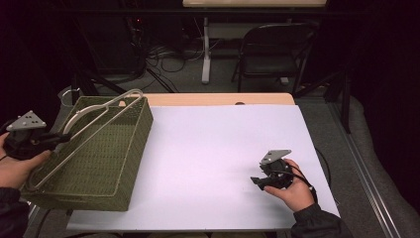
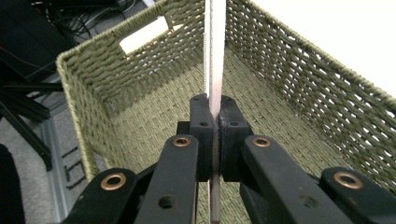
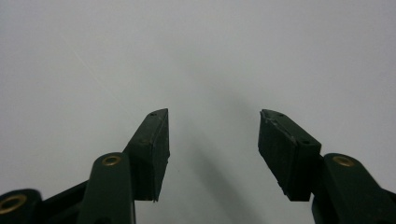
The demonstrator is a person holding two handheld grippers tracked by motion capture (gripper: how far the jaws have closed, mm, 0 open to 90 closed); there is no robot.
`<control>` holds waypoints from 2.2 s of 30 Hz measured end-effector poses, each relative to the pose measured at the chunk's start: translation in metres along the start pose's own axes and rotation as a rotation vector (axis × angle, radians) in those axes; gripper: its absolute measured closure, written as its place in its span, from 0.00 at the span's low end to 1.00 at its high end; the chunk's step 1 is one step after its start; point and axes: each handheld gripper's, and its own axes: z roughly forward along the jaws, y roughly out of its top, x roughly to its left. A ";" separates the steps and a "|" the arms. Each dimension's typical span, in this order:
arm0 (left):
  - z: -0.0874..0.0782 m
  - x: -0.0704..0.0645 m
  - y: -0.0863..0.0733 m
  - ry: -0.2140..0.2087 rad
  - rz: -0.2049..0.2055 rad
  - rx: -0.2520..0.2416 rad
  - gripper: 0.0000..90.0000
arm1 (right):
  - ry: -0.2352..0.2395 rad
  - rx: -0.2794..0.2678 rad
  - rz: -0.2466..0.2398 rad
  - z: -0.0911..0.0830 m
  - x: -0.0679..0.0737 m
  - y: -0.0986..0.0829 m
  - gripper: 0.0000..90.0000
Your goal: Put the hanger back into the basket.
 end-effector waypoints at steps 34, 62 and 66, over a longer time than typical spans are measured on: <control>0.064 0.009 -0.050 -0.019 -0.077 0.114 0.96 | 0.000 0.011 0.009 0.005 -0.001 -0.002 0.48; 0.007 -0.024 -0.046 0.111 -0.222 -0.038 0.44 | -0.012 -0.014 0.005 -0.005 0.001 -0.003 0.48; -0.001 -0.055 -0.043 0.075 -0.186 -0.081 0.44 | -0.023 -0.025 0.002 -0.010 0.003 -0.004 0.48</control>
